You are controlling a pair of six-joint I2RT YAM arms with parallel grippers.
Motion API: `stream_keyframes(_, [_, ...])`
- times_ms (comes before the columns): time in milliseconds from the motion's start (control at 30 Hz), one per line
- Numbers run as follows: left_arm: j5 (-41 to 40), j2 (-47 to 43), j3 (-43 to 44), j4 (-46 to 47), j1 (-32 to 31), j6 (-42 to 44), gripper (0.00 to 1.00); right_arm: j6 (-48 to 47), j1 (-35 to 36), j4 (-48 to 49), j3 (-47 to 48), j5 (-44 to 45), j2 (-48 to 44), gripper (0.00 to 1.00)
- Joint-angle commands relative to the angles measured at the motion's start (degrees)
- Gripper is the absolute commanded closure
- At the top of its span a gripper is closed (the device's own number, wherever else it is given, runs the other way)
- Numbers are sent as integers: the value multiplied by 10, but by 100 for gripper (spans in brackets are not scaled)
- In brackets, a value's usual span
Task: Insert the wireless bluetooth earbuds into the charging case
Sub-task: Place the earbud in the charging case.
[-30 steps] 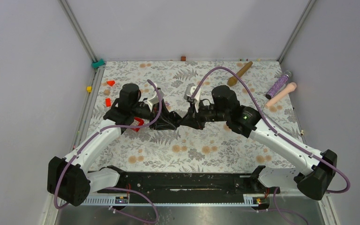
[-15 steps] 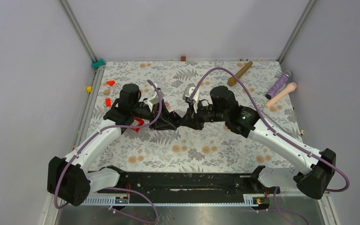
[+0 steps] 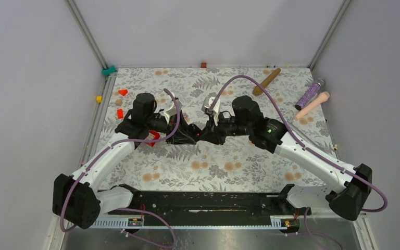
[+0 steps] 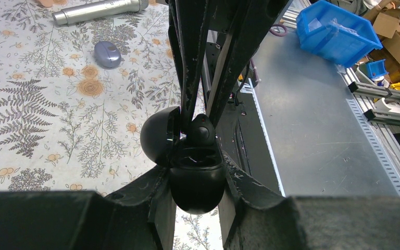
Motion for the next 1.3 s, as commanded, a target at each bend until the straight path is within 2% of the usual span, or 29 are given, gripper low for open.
stream_keyframes(0, [20, 0, 3, 27, -6, 1, 100, 5, 5, 24, 9, 24, 2, 77])
stream_keyframes(500, [18, 0, 5, 27, -7, 0, 100, 41, 5, 15, 32, 43, 12, 74])
stream_keyframes(667, [16, -1, 4, 27, -7, 0, 100, 29, 6, 5, 33, 16, 8, 65])
stream_keyframes(933, [14, -3, 3, 25, -6, 5, 100, 2, 6, -25, 46, 6, -13, 64])
stream_keyframes(1100, [10, -7, 15, -14, -7, 38, 100, -6, 4, -46, 58, -5, -30, 62])
stream_keyframes(1167, [7, -10, 22, -32, -6, 55, 100, -11, 3, -54, 66, -8, -37, 59])
stream_keyframes(1267, [1, -16, 32, -72, -4, 89, 100, -9, -4, -69, 79, -4, -47, 45])
